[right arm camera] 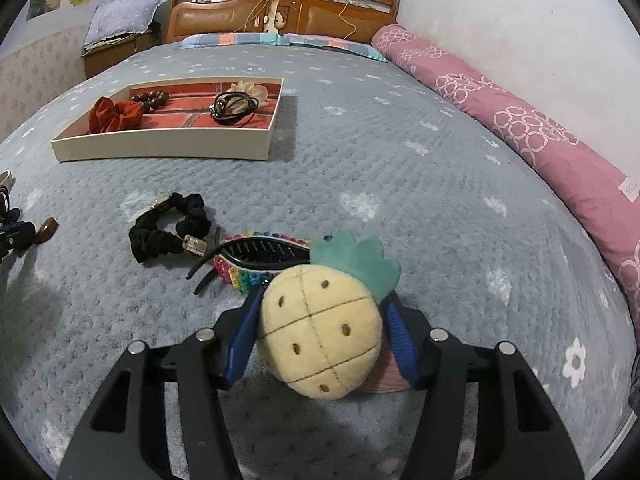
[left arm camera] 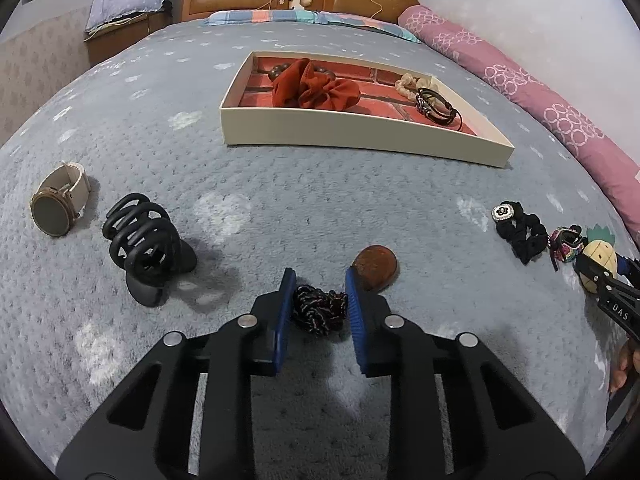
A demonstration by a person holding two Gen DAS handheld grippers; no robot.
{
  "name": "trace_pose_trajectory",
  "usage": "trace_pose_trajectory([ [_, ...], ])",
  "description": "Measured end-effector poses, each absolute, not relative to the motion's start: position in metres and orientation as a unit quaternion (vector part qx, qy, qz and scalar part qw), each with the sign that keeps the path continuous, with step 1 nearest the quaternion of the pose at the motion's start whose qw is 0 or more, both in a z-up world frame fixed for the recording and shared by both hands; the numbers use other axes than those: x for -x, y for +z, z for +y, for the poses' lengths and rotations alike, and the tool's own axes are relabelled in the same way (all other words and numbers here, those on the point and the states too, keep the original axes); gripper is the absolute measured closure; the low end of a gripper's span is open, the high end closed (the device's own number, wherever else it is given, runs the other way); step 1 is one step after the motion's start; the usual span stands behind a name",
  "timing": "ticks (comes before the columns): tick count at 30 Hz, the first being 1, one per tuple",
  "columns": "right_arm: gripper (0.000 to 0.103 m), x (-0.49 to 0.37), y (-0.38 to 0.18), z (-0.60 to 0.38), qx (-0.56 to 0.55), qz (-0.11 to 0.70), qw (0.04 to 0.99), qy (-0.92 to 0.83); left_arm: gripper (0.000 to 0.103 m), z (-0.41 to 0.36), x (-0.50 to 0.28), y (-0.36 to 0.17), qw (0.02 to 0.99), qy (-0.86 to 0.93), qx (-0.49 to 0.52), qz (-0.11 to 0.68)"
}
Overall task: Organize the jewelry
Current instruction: 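Close the right gripper on the pineapple clip while the left grasps the black braided cord necklace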
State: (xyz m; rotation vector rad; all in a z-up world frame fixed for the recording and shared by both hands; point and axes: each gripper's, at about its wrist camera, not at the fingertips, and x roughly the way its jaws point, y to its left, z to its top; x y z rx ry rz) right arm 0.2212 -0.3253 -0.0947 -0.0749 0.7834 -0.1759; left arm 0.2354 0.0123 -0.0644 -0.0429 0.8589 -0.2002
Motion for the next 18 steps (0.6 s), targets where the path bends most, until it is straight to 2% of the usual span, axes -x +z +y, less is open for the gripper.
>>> trace_pose_trajectory([
  [3,0.048,-0.221,-0.094,-0.327,0.029,0.380,0.921,-0.085,0.084,0.013,-0.234,-0.063,0.906,-0.098,0.022,0.411],
  [18,0.051,-0.216,-0.081,-0.336,-0.003,0.357,0.930,-0.085,0.085,0.017,-0.227,-0.050,0.914,-0.106,0.044,0.389],
])
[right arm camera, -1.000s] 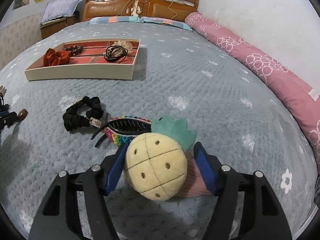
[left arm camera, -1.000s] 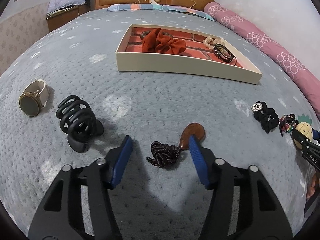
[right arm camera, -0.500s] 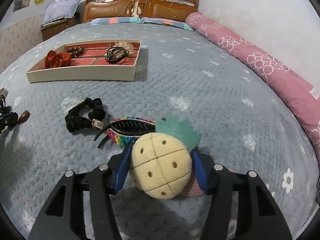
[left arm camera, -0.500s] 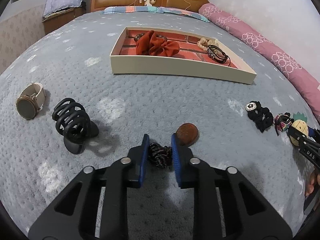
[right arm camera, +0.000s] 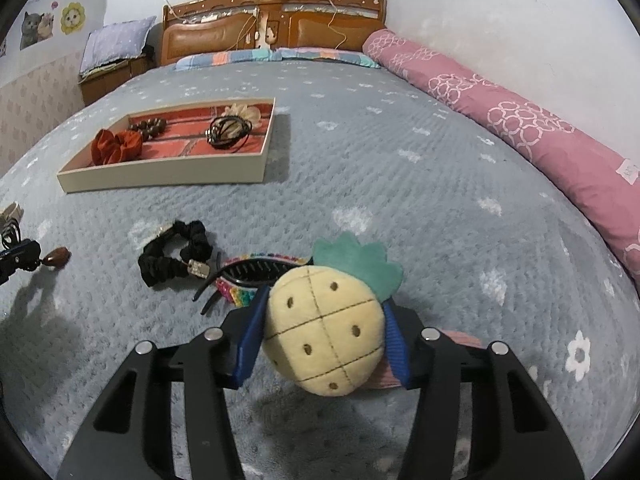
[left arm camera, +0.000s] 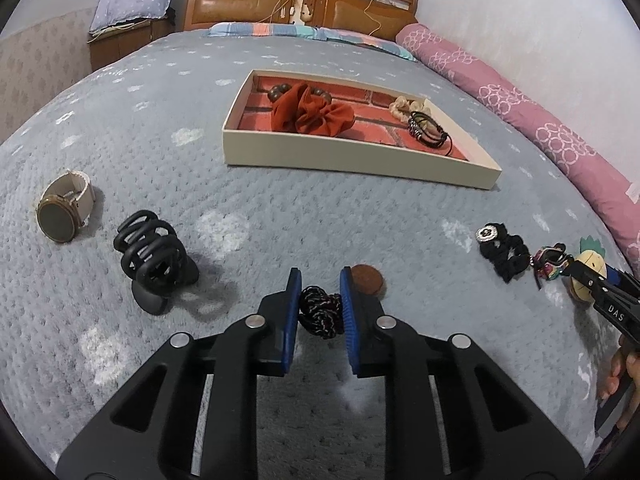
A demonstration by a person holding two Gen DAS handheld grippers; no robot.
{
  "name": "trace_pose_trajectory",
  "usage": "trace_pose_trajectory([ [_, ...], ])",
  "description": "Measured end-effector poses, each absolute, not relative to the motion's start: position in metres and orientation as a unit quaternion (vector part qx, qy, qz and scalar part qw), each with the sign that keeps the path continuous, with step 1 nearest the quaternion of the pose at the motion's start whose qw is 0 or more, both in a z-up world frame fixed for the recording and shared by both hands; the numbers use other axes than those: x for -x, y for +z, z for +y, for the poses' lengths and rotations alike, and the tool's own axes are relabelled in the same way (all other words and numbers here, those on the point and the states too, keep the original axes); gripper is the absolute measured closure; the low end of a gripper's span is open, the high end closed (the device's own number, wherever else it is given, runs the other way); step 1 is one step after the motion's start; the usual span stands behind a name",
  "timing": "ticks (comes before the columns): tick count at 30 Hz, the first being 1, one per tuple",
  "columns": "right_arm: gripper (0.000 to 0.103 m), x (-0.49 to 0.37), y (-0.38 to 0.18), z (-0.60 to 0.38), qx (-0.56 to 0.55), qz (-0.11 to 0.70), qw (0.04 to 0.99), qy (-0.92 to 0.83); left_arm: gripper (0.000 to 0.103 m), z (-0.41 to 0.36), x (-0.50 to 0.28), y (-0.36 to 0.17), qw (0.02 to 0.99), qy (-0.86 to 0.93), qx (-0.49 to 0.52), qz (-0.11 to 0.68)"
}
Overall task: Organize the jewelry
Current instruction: 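Close the right gripper on the pineapple clip while the left grasps the black braided cord necklace, then carry the pineapple clip in the right gripper while the left carries the necklace to the tray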
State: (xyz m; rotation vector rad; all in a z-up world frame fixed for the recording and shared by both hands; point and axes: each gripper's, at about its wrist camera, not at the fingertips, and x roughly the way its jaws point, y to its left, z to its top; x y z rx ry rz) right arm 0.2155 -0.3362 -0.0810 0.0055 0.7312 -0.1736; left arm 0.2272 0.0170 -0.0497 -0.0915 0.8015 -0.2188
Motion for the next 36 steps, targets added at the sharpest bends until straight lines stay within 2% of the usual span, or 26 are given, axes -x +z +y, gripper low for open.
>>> trace_pose_trajectory([
  [22,0.051,-0.224,-0.048,-0.342,-0.010,0.324,0.943,-0.081,0.085,0.004,-0.230,-0.012,0.925,-0.118,0.028,0.361],
  [36,0.051,-0.293,0.001,-0.296,0.006,0.296,0.955,-0.009,0.085,-0.014,-0.294,0.045,0.934,-0.122,0.006,0.335],
])
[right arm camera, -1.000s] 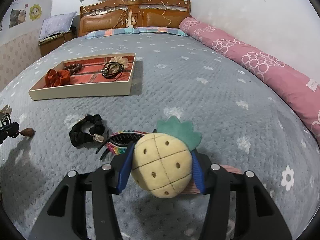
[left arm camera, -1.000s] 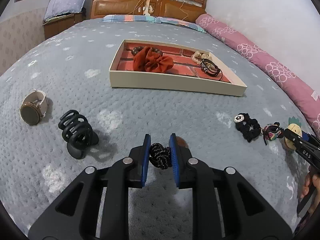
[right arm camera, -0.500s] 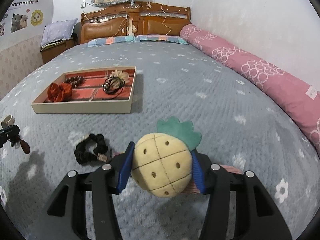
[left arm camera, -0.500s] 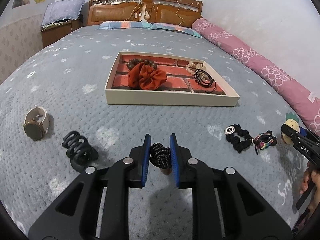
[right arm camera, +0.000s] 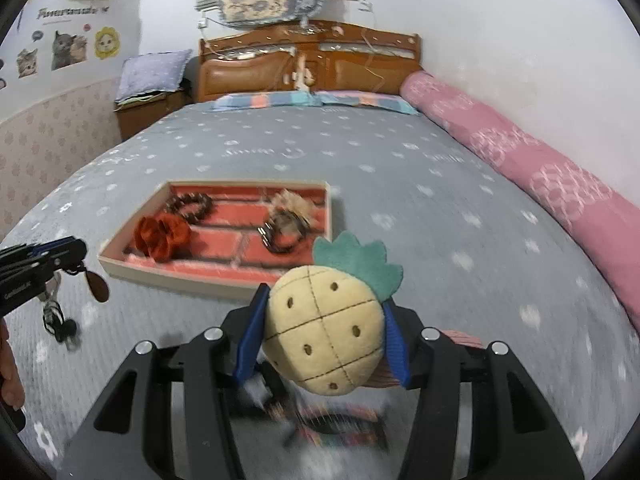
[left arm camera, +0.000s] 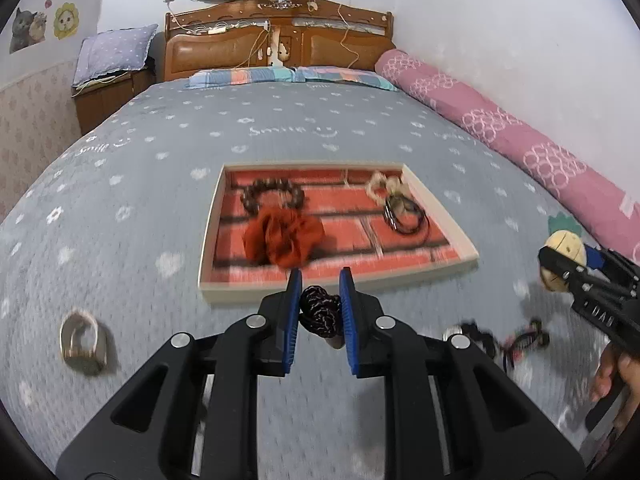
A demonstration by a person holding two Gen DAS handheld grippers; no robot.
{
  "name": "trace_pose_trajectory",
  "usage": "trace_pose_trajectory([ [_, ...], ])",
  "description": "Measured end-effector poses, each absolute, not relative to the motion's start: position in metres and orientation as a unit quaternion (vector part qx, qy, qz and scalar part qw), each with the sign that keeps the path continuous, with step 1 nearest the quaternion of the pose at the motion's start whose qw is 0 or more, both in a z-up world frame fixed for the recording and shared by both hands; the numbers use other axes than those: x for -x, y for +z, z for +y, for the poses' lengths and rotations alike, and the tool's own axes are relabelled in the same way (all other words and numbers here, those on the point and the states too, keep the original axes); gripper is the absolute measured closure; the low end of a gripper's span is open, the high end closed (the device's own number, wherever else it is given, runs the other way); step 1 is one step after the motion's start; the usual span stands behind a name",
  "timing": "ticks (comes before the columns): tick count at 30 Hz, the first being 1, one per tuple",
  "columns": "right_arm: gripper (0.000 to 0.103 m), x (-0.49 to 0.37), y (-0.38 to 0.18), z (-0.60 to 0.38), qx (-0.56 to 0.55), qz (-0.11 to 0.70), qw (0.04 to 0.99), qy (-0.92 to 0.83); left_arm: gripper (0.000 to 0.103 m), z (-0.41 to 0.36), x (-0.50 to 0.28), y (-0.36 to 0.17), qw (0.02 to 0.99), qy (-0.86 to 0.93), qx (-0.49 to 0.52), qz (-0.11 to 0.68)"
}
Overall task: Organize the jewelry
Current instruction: 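Carry the pineapple clip in the right gripper while the left carries the necklace to the tray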
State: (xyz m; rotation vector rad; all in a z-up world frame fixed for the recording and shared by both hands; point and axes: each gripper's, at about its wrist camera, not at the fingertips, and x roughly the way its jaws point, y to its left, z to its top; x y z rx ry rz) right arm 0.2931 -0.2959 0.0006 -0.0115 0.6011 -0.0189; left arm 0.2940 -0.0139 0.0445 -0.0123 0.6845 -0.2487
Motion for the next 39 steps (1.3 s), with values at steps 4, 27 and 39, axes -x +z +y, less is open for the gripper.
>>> trace_pose_trajectory([
  [4,0.051,-0.324,0.006,-0.273,0.037,0.287,0.957,0.011,0.085,-0.016,-0.324,0.053,0.935,-0.121,0.005,0.332],
  [27,0.051,-0.472,-0.075,-0.239,0.097,0.349,0.929,0.079,0.084,-0.009,-0.459,-0.018,0.918,-0.060,-0.025,0.390],
  [39,0.046,-0.484,-0.085,-0.232,0.108,0.372,0.920,0.061,0.079,-0.007,-0.461,-0.041,0.909,-0.048,-0.023,0.414],
])
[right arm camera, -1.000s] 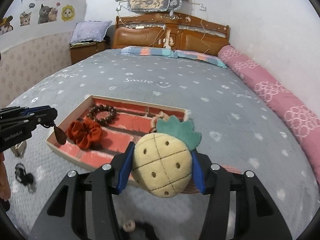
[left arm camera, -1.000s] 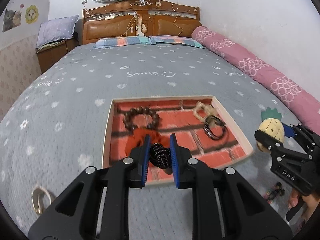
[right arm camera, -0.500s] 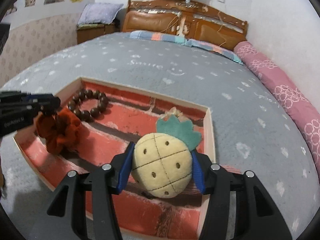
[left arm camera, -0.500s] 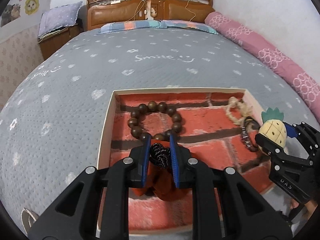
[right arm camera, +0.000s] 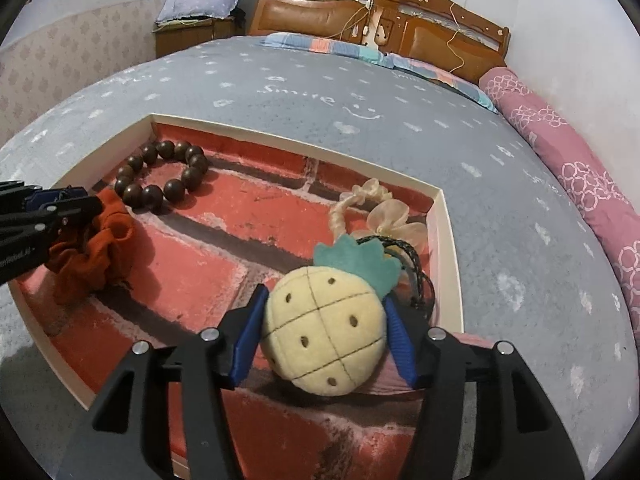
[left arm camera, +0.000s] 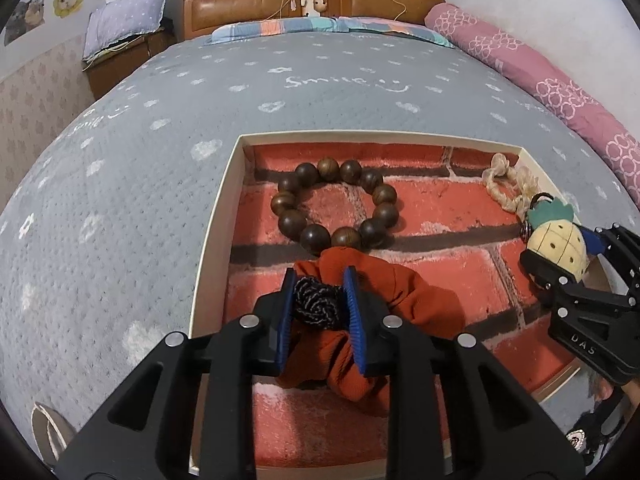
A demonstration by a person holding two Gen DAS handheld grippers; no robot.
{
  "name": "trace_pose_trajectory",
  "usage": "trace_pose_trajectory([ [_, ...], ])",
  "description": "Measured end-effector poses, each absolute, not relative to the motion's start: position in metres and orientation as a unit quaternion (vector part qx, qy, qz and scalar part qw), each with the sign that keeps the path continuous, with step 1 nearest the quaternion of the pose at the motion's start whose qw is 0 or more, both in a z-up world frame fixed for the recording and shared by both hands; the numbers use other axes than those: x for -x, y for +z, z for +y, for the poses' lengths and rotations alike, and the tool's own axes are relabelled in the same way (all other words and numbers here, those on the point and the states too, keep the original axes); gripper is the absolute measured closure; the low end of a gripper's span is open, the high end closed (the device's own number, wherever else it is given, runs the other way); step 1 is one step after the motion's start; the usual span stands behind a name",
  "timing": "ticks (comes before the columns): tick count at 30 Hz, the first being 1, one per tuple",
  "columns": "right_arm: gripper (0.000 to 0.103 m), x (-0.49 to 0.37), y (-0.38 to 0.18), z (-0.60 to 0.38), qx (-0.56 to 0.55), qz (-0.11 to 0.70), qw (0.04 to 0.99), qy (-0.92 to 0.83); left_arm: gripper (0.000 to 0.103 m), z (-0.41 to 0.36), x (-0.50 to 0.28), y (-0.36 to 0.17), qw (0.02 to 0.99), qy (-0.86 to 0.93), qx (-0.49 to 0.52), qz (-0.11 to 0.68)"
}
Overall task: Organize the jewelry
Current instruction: 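Carry the pineapple clip in the right gripper while the left carries the necklace to the tray, then open the right gripper over the tray while the left releases the necklace inside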
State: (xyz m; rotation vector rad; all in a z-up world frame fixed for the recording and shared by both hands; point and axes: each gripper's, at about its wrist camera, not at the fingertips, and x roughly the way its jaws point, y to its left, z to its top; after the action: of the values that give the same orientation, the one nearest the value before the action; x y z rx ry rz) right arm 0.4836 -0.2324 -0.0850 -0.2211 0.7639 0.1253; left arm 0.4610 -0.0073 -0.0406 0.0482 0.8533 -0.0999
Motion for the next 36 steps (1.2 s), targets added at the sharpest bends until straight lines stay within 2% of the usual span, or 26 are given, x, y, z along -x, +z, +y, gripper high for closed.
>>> trace_pose_trajectory([
  [4,0.042,-0.483,-0.083,-0.231,0.106,0.380,0.917,0.053,0.073,-0.005,-0.459,-0.040,0.909,-0.046,-0.015,0.415],
  [5,0.040,-0.483,-0.083,-0.231,0.107,0.381,0.917,0.052,0.067,-0.004,-0.457,-0.039,0.909,-0.043,-0.015,0.414],
  [6,0.035,-0.482,-0.082,-0.231,0.107,0.381,0.917,0.050,0.059,-0.003,-0.456,-0.037,0.910,-0.040,-0.015,0.413],
  [7,0.030,-0.479,-0.079,-0.231,0.102,0.379,0.919,0.048,0.055,-0.001,-0.453,-0.035,0.911,-0.038,-0.013,0.411],
  [8,0.030,-0.478,-0.077,-0.232,0.098,0.376,0.920,0.049,0.050,0.001,-0.451,-0.033,0.912,-0.038,-0.010,0.409],
  [13,0.029,-0.465,-0.063,-0.237,0.087,0.372,0.923,0.038,0.037,0.008,-0.434,-0.020,0.916,-0.038,-0.003,0.400],
  [14,0.027,-0.463,-0.060,-0.239,0.084,0.372,0.924,0.037,0.032,0.010,-0.428,-0.015,0.918,-0.037,-0.002,0.396],
  [15,0.019,-0.459,-0.056,-0.240,0.079,0.371,0.925,0.035,0.027,0.011,-0.423,-0.011,0.919,-0.037,-0.001,0.392],
  [16,0.016,-0.452,-0.051,-0.242,0.070,0.366,0.928,0.031,0.025,0.012,-0.418,-0.007,0.921,-0.037,-0.001,0.387],
  [21,0.016,-0.426,-0.031,-0.246,0.061,0.356,0.932,0.020,0.011,0.023,-0.381,0.018,0.928,-0.033,0.008,0.370],
  [24,0.016,-0.402,-0.013,-0.250,0.062,0.345,0.936,0.014,0.006,0.030,-0.360,0.031,0.931,-0.032,0.009,0.364],
  [25,0.013,-0.395,-0.009,-0.252,0.058,0.344,0.937,0.015,0.005,0.033,-0.350,0.037,0.932,-0.031,0.007,0.362],
  [36,0.010,-0.310,0.013,-0.299,0.011,0.331,0.943,-0.011,0.005,0.065,-0.262,0.052,0.936,-0.024,0.007,0.351],
])
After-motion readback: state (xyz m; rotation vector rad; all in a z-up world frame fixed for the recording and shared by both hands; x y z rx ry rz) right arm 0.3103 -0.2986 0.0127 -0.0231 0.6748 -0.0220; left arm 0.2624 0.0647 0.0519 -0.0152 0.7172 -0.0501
